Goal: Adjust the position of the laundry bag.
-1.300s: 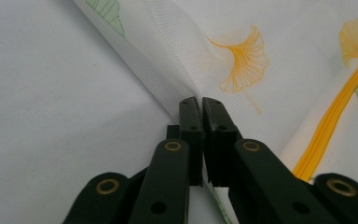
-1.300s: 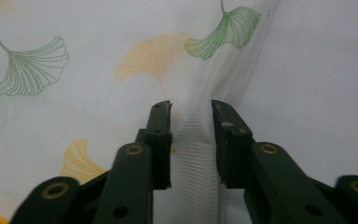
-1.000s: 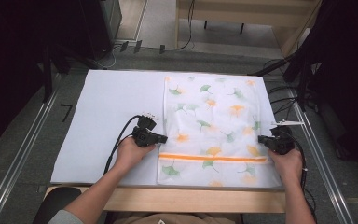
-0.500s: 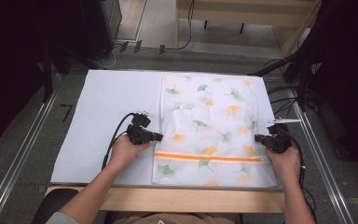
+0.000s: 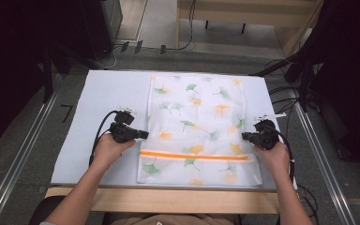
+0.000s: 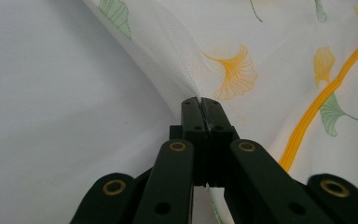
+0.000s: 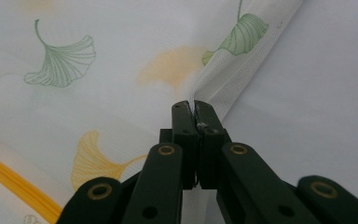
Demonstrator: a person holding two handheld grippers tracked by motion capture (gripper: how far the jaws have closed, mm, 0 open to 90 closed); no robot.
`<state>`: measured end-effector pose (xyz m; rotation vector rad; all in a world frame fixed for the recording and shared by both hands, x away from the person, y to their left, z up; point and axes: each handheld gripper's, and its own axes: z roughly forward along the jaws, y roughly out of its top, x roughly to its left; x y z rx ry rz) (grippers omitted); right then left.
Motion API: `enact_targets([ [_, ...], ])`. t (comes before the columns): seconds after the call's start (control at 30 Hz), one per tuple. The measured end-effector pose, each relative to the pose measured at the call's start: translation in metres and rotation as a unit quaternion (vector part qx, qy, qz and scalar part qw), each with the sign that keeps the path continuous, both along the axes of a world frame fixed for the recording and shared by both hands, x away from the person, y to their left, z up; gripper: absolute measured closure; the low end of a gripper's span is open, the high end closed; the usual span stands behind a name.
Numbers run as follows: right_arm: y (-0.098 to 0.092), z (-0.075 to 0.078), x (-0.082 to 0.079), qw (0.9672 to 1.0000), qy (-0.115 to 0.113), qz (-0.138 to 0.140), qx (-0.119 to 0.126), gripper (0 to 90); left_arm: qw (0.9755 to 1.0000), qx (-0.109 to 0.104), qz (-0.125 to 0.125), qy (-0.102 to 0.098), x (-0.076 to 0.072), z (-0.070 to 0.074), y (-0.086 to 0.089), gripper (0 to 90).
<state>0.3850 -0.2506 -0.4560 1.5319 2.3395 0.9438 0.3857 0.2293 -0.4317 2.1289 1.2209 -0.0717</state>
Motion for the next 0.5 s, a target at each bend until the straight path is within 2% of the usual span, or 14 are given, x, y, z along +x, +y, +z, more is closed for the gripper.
enact_targets([
  [0.07, 0.006, 0.001, 0.002, 0.9999, 0.002, 0.009, 0.008, 90.0, 1.0000, 0.003, 0.003, 0.001, -0.001, 0.001, 0.003, 90.0],
  [0.13, 0.014, 0.003, 0.003, 0.9998, 0.000, 0.016, 0.009, 90.0, 0.9999, 0.006, 0.014, -0.001, -0.003, 0.002, 0.013, 90.0],
  [0.2, 0.017, 0.004, 0.003, 0.9997, 0.000, 0.022, 0.007, 90.0, 0.9998, 0.008, 0.016, -0.003, -0.004, 0.003, 0.017, 90.0],
  [0.33, 0.034, 0.006, 0.006, 0.9990, 0.000, 0.045, 0.002, 90.0, 0.9994, -0.001, 0.034, -0.003, -0.007, 0.008, 0.035, 90.0],
  [0.5, 0.045, 0.007, 0.007, 0.9984, 0.001, 0.057, 0.003, 90.0, 0.9990, 0.001, 0.044, -0.006, -0.009, 0.011, 0.047, 90.0],
])
